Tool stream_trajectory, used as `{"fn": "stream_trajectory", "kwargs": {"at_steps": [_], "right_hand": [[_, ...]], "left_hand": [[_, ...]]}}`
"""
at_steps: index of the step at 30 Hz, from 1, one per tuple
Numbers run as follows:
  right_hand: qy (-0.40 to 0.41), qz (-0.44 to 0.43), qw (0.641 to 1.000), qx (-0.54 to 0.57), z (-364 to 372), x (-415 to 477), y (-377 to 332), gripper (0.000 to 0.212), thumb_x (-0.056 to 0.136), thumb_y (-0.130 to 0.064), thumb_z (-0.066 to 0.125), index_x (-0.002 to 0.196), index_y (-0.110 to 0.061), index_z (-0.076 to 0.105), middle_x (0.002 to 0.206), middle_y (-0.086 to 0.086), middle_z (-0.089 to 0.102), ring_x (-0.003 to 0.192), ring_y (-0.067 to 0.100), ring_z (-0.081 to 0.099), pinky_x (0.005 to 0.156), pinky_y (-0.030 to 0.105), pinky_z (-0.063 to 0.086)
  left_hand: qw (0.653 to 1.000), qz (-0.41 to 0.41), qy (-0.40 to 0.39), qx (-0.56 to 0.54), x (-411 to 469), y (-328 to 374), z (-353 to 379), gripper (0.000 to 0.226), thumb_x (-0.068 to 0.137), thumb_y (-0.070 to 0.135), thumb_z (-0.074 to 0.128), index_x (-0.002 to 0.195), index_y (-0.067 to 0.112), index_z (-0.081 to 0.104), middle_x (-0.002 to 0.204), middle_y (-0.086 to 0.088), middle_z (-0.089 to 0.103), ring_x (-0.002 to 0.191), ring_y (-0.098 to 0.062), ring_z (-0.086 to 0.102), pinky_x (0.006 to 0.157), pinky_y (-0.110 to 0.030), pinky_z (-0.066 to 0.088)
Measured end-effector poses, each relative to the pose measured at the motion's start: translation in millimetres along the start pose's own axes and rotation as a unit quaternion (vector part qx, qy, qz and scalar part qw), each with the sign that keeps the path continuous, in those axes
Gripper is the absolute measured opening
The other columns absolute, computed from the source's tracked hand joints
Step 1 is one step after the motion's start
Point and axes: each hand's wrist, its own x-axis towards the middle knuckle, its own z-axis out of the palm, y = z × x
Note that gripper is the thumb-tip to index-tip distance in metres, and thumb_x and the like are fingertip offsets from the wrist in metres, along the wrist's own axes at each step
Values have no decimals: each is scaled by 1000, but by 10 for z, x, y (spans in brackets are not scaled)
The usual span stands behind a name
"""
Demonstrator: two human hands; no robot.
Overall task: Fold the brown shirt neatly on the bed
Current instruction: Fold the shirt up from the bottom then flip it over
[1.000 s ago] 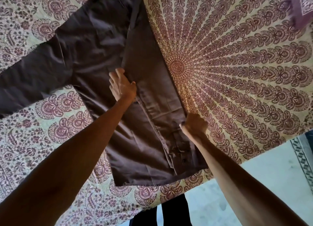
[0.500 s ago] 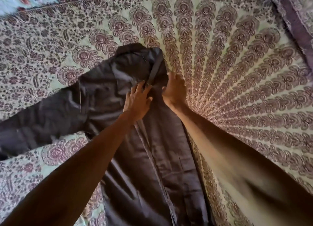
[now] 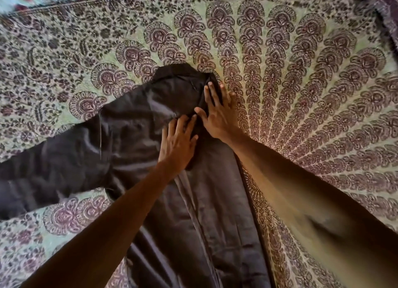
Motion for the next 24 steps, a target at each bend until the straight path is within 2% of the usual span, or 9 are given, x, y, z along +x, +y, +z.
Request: {"fn": "stream_trajectory", "kwargs": {"at_steps": [6, 9, 11, 13, 14, 16, 19, 22, 24], "right_hand": [[-41, 6, 999, -11, -22, 102, 33, 76, 96, -65, 16, 157, -20, 4, 165, -4, -2, 150, 36, -4, 117, 62, 3], [-23, 26, 999, -16, -213, 48, -112, 72, 100, -54, 28, 156, -14, 9, 165, 3, 2, 150, 36, 1, 116, 60, 8], [42, 48, 998, 27, -376, -131, -325, 63, 97, -40, 46, 151, -11, 29, 160, 11, 23, 146, 38, 19, 113, 55, 23], [112, 45, 989, 88, -452, -381, -587, 41, 92, -29, 54, 130, -14, 54, 135, 12, 53, 128, 36, 45, 101, 47, 38], [113, 40, 985, 126, -462, -510, -747, 28, 91, -27, 54, 116, -17, 61, 120, 9, 61, 116, 32, 52, 92, 43, 42], [60, 45, 976, 203, -417, -762, -1087, 15, 90, -26, 53, 97, -21, 65, 101, 3, 67, 101, 28, 60, 79, 38, 46], [-30, 34, 971, 235, -224, -1123, -1639, 24, 92, -37, 53, 91, -17, 66, 93, 5, 71, 95, 30, 65, 72, 36, 47], [-73, 14, 969, 238, 23, -1342, -2156, 37, 91, -48, 53, 90, -13, 65, 92, 8, 72, 96, 32, 65, 72, 36, 47], [-107, 11, 969, 223, 170, -1396, -2415, 41, 91, -52, 52, 94, -14, 66, 98, 8, 71, 98, 33, 65, 77, 36, 48]], "left_hand": [[1000, -1, -22, -7, -1, -42, -20, 55, 96, 42, 43, 148, 25, 33, 145, -4, 38, 125, -29, 40, 100, -46, 38], [988, -17, -45, -147, 26, -119, -206, 49, 92, 29, 53, 140, 23, 45, 140, -4, 44, 123, -29, 45, 102, -45, 39], [975, -50, 21, -216, 3, -301, -348, 40, 85, 15, 56, 125, 20, 58, 126, -8, 55, 112, -32, 54, 93, -45, 47], [970, -104, 79, -207, -42, -581, -442, 36, 80, 13, 54, 115, 18, 63, 115, -12, 58, 105, -35, 57, 87, -46, 49], [969, -141, 90, -183, -66, -759, -480, 37, 80, 16, 52, 115, 16, 63, 116, -15, 58, 107, -37, 55, 88, -47, 47], [970, -211, 71, -96, -80, -1133, -559, 45, 81, 21, 51, 125, 10, 55, 131, -19, 51, 121, -40, 47, 99, -49, 40], [961, -272, 36, -35, -26, -1725, -651, 54, 85, 21, 52, 137, 9, 43, 142, -18, 42, 131, -38, 38, 106, -49, 31], [957, -268, -14, -110, 27, -2146, -687, 55, 86, 33, 51, 135, 7, 47, 136, -21, 47, 125, -39, 46, 102, -44, 36], [954, -251, -24, -163, 25, -2244, -740, 56, 82, 41, 53, 125, 6, 58, 126, -23, 56, 116, -36, 55, 92, -37, 41]]}}
